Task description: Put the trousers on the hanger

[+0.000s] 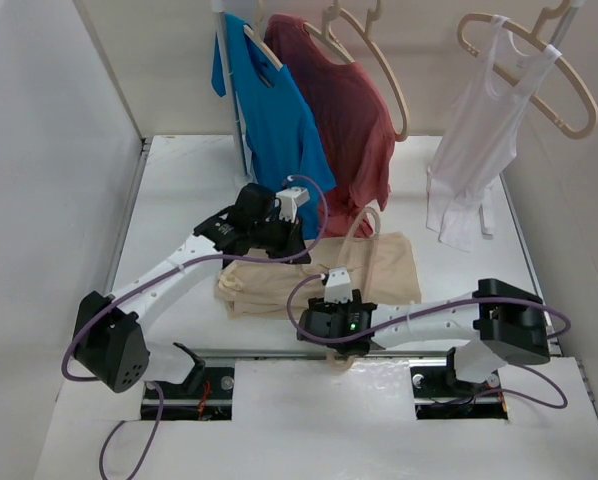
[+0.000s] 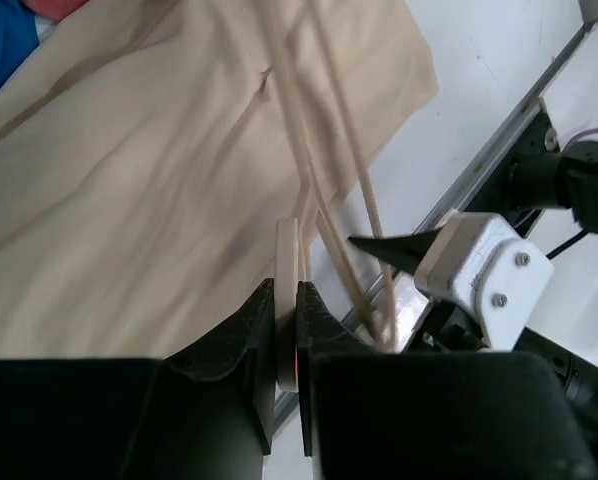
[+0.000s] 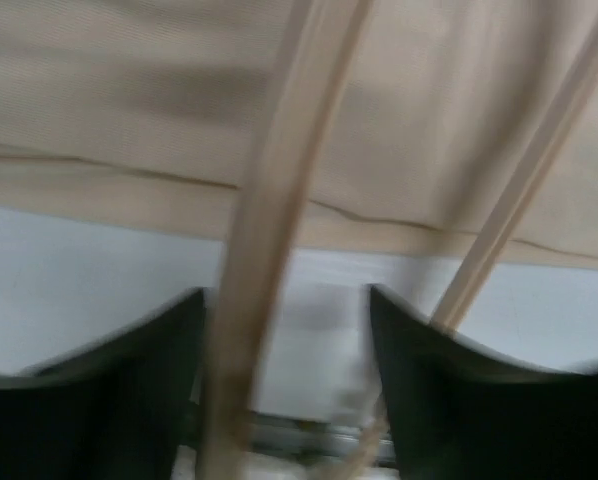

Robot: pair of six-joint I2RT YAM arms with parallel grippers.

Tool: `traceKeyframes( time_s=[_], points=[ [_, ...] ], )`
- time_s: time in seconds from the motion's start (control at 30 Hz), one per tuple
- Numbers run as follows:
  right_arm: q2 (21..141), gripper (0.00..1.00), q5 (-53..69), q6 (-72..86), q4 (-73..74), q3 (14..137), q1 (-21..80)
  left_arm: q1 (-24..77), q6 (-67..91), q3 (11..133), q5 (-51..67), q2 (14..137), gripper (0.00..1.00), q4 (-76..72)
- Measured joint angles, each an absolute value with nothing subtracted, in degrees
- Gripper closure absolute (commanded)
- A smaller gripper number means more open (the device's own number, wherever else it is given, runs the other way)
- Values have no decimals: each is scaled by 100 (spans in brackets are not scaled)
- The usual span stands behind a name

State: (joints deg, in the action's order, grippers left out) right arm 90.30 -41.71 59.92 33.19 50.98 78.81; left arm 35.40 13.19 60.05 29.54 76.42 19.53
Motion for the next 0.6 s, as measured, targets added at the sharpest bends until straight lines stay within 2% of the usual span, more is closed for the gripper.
traceKeyframes(
  time_s=[0.13, 0.3, 0.47, 0.6],
  points=[
    [8580, 4, -4095, 5942, 3658, 5105, 7885, 3312, 1675, 6001, 2908, 7669, 100, 2003],
    [7288, 2, -3562, 5374, 3859, 5140, 7736, 3048, 2056, 5994, 2596, 7690, 100, 2134],
    [5885, 1, -2226, 4781, 3741, 5249, 6073, 2899, 2368, 5992, 2504, 7701, 100, 2261],
    [5476, 1, -1341, 4606, 3756, 5201, 4370, 2829, 2541, 5988, 2475, 7703, 100, 2386]
  ],
)
